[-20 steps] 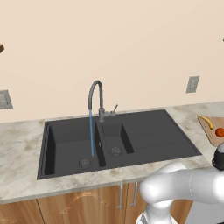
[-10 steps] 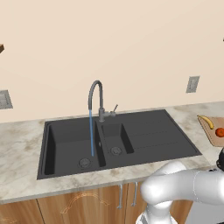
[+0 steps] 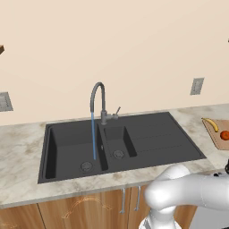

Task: Pick the peach, apple, banana from the sink and place them on the cutting board to airdry. Then turn off the sink faucet.

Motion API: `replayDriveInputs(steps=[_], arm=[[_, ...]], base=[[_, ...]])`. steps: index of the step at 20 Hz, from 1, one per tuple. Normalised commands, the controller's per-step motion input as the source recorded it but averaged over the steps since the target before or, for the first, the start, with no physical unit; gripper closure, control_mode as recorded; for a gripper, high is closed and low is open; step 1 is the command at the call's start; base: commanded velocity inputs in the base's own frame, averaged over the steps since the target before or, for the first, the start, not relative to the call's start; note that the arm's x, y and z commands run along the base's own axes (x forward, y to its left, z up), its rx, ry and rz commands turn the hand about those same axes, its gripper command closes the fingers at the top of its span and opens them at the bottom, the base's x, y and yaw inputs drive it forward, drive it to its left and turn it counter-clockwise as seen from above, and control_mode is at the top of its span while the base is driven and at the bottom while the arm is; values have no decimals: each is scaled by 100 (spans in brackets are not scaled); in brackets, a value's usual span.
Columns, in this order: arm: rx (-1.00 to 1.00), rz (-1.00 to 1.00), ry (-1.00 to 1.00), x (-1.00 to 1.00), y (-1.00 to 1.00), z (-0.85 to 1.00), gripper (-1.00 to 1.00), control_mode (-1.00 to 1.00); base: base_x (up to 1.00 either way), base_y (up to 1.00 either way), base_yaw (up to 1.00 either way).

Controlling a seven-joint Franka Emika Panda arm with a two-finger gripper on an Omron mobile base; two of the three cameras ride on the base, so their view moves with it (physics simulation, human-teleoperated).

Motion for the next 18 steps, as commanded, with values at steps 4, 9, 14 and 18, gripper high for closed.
replayDriveInputs(steps=[4,9,14,18], arm=[[0,2,0,9,-4,-23,100,-100],[0,2,0,18,-12,-24,100,-100],[0,1,1,22,-21,-22,100,-100],[0,1,2,25,-22,-18,100,-100]], base=[[0,0,0],[0,0,0],[0,0,0],[0,0,0]])
